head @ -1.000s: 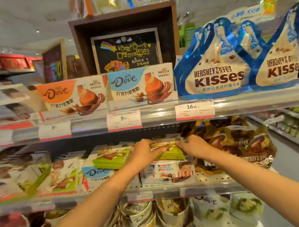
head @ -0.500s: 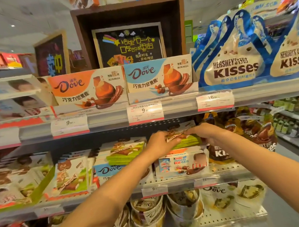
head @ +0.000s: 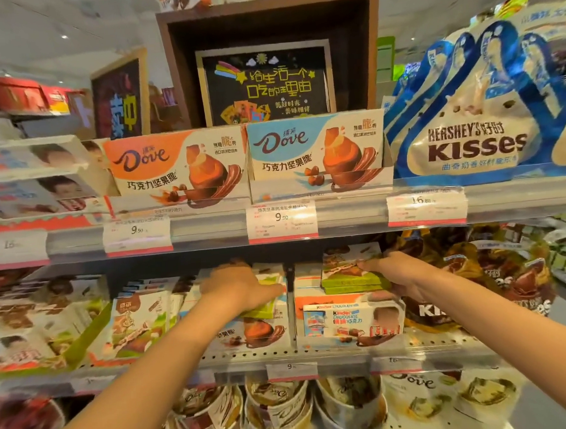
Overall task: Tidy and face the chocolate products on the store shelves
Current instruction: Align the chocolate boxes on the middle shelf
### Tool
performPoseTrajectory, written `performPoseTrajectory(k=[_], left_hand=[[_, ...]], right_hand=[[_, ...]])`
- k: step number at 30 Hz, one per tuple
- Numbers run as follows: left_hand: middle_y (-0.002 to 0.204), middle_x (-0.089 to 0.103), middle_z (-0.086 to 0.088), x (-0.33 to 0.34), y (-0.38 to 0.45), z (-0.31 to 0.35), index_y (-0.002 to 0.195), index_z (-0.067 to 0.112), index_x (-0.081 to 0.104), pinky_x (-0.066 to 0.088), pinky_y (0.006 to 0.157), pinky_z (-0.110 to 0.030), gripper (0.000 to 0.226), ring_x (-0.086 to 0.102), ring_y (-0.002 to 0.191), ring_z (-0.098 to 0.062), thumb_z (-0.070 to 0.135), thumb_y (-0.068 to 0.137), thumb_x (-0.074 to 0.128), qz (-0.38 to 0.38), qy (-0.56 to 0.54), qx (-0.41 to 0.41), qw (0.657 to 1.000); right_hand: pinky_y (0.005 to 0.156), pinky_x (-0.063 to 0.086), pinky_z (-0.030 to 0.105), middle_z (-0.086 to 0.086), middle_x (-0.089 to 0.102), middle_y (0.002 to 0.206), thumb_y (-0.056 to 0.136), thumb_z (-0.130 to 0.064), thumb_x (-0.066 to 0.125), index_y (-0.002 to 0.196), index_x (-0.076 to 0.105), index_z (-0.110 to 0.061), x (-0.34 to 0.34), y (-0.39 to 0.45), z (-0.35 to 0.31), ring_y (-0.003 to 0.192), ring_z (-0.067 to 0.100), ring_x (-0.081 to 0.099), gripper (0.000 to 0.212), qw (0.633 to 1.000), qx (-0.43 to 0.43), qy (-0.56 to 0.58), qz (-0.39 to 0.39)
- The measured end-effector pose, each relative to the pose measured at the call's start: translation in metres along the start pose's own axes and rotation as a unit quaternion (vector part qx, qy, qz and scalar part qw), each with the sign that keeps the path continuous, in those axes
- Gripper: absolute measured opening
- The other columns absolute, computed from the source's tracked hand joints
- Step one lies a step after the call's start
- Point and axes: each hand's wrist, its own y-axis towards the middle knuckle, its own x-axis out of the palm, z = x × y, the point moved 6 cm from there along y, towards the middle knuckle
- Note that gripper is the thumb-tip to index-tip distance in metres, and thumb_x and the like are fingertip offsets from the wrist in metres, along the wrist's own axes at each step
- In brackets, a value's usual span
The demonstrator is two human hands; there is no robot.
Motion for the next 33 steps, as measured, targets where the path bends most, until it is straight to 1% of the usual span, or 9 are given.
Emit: performPoseTrajectory(k=[3,9,14,18,23,28,30,32,33], left_hand=[[0.142,0.044,-0.008,-0.003,0.0,0.002,0.138,0.014,0.038,0.045,0.094,-0.037,0.097,0.047,0.124,-0.03,0.079,0.067,0.048,-0.012,0.001,0.013,1.0],[0.15,0.033,-0.008,-0.004,0.008,-0.001,0.144,0.019,0.033,0.041,0.103,-0.042,0.111,0.038,0.132,-0.03,0.078,0.054,0.063,-0.094,-0.048,-0.011,0.994],[0.156,0.017,-0.009,-0.005,0.009,-0.004,0.149,0.016,0.018,0.032,0.109,-0.043,0.118,0.025,0.14,-0.031,0.069,0.058,0.072,-0.137,-0.116,-0.032,0.983],[0.156,0.017,-0.009,-0.002,0.014,-0.011,0.148,0.018,0.019,0.029,0.111,-0.045,0.125,0.024,0.14,-0.031,0.074,0.051,0.072,-0.163,-0.137,-0.04,0.976],[0.155,0.021,-0.01,-0.004,0.021,-0.026,0.148,0.014,0.02,0.031,0.109,-0.044,0.122,0.026,0.139,-0.032,0.071,0.053,0.071,-0.156,-0.224,-0.036,0.961],[0.133,0.054,-0.011,-0.004,0.029,-0.055,0.126,0.009,0.055,0.043,0.099,-0.035,0.09,0.053,0.12,-0.028,0.055,0.053,0.081,-0.153,-0.341,-0.024,0.927],[0.106,0.068,-0.011,0.0,0.034,-0.066,0.109,0.009,0.064,0.052,0.089,-0.034,0.072,0.066,0.095,-0.022,0.044,0.049,0.085,-0.178,-0.4,-0.018,0.899],[0.08,0.069,-0.008,0.0,0.031,-0.072,0.094,0.01,0.063,0.058,0.067,-0.027,0.035,0.069,0.063,-0.015,0.027,0.068,0.079,-0.214,-0.461,-0.004,0.861],[0.077,0.069,-0.009,0.001,0.031,-0.078,0.092,0.008,0.063,0.058,0.065,-0.028,0.028,0.068,0.059,-0.016,0.022,0.072,0.077,-0.223,-0.491,-0.005,0.842]], right_hand=[[0.061,0.057,0.029,0.003,0.053,0.091,0.091,-0.021,0.059,0.106,0.046,-0.013,0.001,0.004,0.0,0.077,0.019,0.059,0.021,1.0,0.004,0.007,-0.004],[0.047,0.056,0.027,0.011,0.064,0.094,0.087,-0.018,0.064,0.115,0.048,-0.006,0.004,0.003,0.001,0.077,0.024,0.066,0.034,0.998,0.032,0.047,-0.037],[0.044,0.055,0.027,0.017,0.057,0.12,0.086,-0.012,0.064,0.131,0.04,-0.003,0.024,0.004,-0.006,0.087,0.028,0.066,0.052,0.988,-0.008,0.145,-0.046],[0.047,0.057,0.031,0.017,0.062,0.106,0.084,-0.01,0.066,0.14,0.026,-0.005,0.047,-0.001,-0.015,0.077,0.025,0.067,0.068,0.988,-0.02,0.139,-0.066],[0.043,0.055,0.026,0.012,0.065,0.087,0.087,-0.011,0.063,0.12,0.038,-0.004,0.071,-0.011,-0.018,0.067,0.02,0.067,0.041,0.995,-0.012,0.07,-0.073],[0.042,0.054,0.026,0.011,0.064,0.081,0.088,-0.01,0.063,0.11,0.04,-0.006,0.082,-0.017,-0.024,0.061,0.018,0.066,0.033,0.996,-0.019,0.08,-0.043],[0.044,0.056,0.027,0.012,0.065,0.08,0.087,-0.01,0.064,0.11,0.042,-0.005,0.088,-0.02,-0.025,0.061,0.018,0.067,0.033,0.995,-0.026,0.089,-0.031],[0.046,0.057,0.028,0.012,0.066,0.082,0.086,-0.012,0.065,0.11,0.042,-0.005,0.096,-0.023,-0.024,0.063,0.019,0.067,0.033,0.995,-0.028,0.096,-0.017],[0.046,0.057,0.028,0.013,0.066,0.084,0.086,-0.012,0.065,0.111,0.042,-0.005,0.1,-0.025,-0.025,0.066,0.02,0.067,0.034,0.994,-0.029,0.106,-0.01]])
